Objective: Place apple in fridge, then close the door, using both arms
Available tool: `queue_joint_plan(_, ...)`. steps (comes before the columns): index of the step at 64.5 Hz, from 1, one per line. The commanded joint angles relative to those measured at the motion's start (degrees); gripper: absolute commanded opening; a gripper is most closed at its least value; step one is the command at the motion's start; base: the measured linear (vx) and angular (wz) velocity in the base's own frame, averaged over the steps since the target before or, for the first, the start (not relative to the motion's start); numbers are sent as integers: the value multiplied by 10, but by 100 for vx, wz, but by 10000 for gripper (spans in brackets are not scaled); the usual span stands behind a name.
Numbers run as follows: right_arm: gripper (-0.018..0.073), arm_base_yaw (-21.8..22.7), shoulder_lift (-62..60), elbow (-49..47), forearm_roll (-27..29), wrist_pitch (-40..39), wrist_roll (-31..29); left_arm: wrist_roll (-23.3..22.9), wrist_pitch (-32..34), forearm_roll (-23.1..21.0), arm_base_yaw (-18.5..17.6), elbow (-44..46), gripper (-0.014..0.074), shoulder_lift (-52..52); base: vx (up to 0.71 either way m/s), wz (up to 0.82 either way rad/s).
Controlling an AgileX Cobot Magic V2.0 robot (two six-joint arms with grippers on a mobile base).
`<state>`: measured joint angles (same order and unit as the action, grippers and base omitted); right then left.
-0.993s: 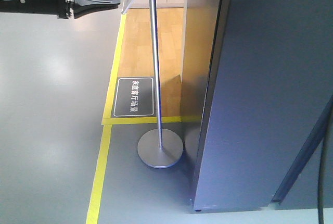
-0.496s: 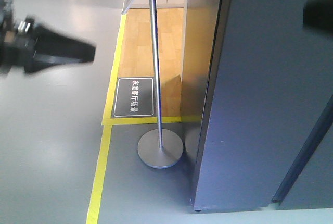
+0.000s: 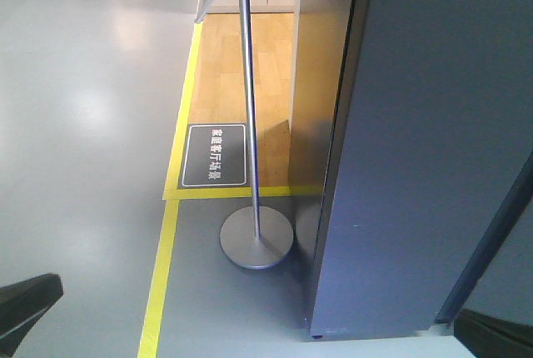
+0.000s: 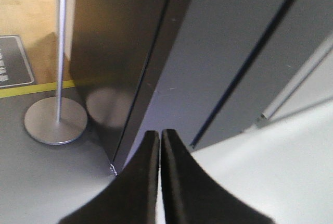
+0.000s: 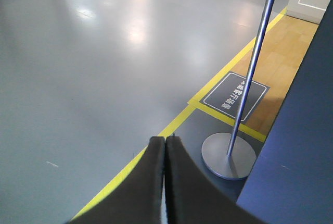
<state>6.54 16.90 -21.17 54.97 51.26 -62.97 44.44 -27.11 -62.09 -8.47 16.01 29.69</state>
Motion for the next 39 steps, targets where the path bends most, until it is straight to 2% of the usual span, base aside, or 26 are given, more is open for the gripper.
queue_joint_plan(1, -6, 1, -14, -3, 28, -24, -4, -3, 48, -42, -2, -12, -8, -22, 0, 0)
queue_joint_plan(16, -3, 1, -18, -3, 42, -14, -4, -3, 53, -41, -2, -13, -8, -27, 0, 0)
queue_joint_plan(39, -3, 1, -18, -3, 42, -14, -4, -3, 25, -41, -2, -13, -8, -27, 0, 0)
